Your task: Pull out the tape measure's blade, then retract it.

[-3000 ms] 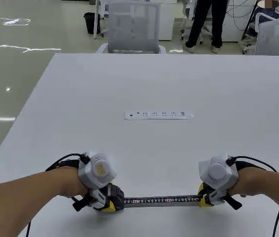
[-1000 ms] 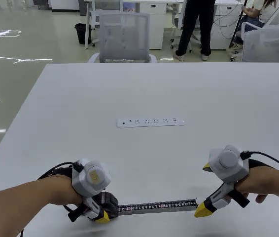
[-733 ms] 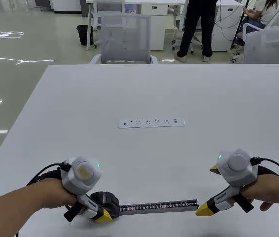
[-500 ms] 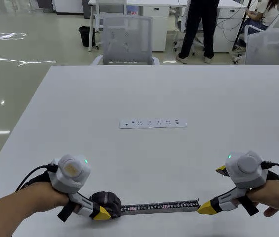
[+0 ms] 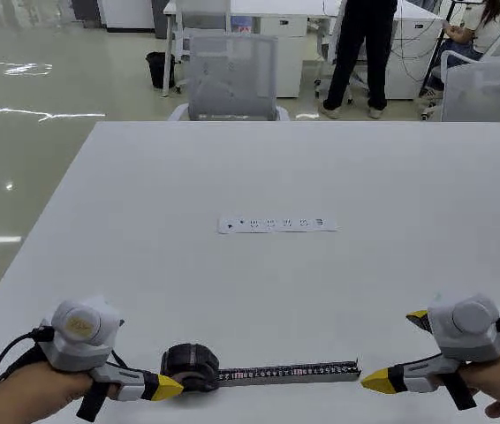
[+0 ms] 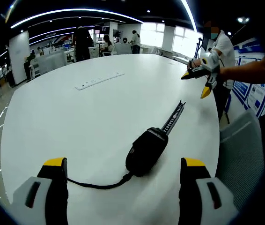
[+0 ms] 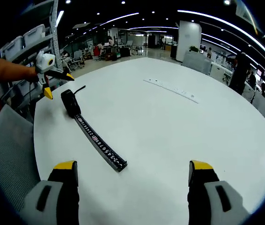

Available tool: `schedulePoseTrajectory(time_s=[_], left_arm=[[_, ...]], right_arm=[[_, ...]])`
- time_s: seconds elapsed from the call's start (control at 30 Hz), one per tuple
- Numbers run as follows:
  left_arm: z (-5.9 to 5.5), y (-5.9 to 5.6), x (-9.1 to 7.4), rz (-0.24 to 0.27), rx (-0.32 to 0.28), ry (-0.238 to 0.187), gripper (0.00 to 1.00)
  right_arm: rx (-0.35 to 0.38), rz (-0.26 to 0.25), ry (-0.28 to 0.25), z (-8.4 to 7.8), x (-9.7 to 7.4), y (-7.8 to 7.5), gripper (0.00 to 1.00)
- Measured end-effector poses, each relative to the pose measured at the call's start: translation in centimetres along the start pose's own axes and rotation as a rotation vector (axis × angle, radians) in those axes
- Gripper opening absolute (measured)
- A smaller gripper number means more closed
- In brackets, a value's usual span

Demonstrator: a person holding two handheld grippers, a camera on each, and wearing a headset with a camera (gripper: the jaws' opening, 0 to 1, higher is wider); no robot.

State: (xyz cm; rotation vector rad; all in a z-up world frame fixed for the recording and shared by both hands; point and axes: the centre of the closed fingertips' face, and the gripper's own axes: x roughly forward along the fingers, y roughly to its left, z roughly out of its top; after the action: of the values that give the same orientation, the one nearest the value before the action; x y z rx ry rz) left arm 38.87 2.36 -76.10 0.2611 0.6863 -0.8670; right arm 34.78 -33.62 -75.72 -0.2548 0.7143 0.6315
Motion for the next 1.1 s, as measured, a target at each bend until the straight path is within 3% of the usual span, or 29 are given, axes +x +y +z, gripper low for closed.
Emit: schedulePoseTrajectory(time_s=[0.07,0.13,0.17,0.37,0.5,0.67,0.87,1.1], left_arm=[[-0.2,0.2,-0.7,0.015,-0.014,-0.020,0.99],[-0.6,0.4,-1.2,0.029,-0.028,-0.035,0.99],[-0.7,0.4,-1.5,0.032,-0.028,-0.046,0.99],[-1.0,0.6,-3.4,0.069,-0.028,-0.116,0.99],[-1.7,0.7,-4.1,0.078,-0.055,-0.123,0.99],[-2.1,0.0,-5.0,0.078,-0.066,-0.150,0.99],[-4.0,-0.4,-5.5,0.082,-0.087,-0.129,0.99],[-4.3,-1.5,-6.6,0.085,-0.073,-0.147,0.99]], right_arm=[[0.004,-0.020,-0.018,0.1,-0.4,0.0,1.00],[0.019,-0.037,-0.089,1.0,-0.8,0.0,1.00],[0.032,-0.048,-0.099,1.0,-1.0,0.0,1.00],[0.070,-0.077,-0.101,-0.2,-2.4,0.5,1.00],[0.079,-0.084,-0.095,-1.3,-3.0,0.9,1.00],[0.029,-0.071,-0.092,-2.4,-3.5,2.2,1.00],[0.054,-0.087,-0.109,-3.2,-4.3,2.9,1.00],[0.042,-0.111,-0.139,-3.6,-5.4,3.3,1.00]])
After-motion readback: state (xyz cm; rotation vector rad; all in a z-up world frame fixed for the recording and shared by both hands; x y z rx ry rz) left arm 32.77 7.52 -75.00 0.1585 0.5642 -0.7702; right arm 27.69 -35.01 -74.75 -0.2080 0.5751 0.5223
